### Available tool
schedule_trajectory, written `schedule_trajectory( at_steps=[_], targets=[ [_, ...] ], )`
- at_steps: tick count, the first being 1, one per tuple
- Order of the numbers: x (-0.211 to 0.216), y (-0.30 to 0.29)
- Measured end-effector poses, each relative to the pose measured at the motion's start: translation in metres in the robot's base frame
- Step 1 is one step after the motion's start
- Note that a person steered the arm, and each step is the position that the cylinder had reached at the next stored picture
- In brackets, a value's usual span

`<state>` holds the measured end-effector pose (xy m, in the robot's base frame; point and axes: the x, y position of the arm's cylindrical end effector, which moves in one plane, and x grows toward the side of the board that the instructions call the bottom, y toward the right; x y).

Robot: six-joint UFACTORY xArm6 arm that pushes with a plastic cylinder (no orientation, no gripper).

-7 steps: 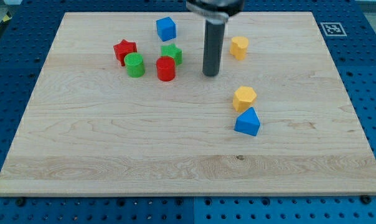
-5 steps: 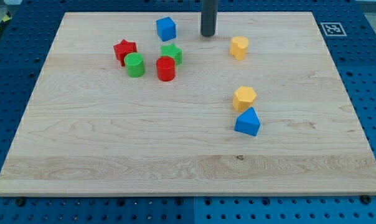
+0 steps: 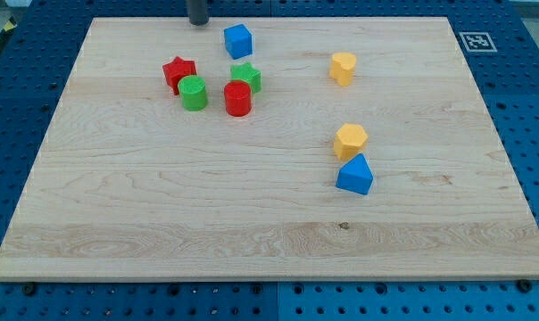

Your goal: Push the blue cube down closer to yellow hexagon

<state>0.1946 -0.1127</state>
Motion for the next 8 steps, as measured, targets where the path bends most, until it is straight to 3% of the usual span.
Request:
schedule_trajectory(
  at_steps=[2, 5, 8],
  targets=[
    [0.035, 0.035],
    [0.089, 0.043],
    [0.065, 0.116]
  ],
)
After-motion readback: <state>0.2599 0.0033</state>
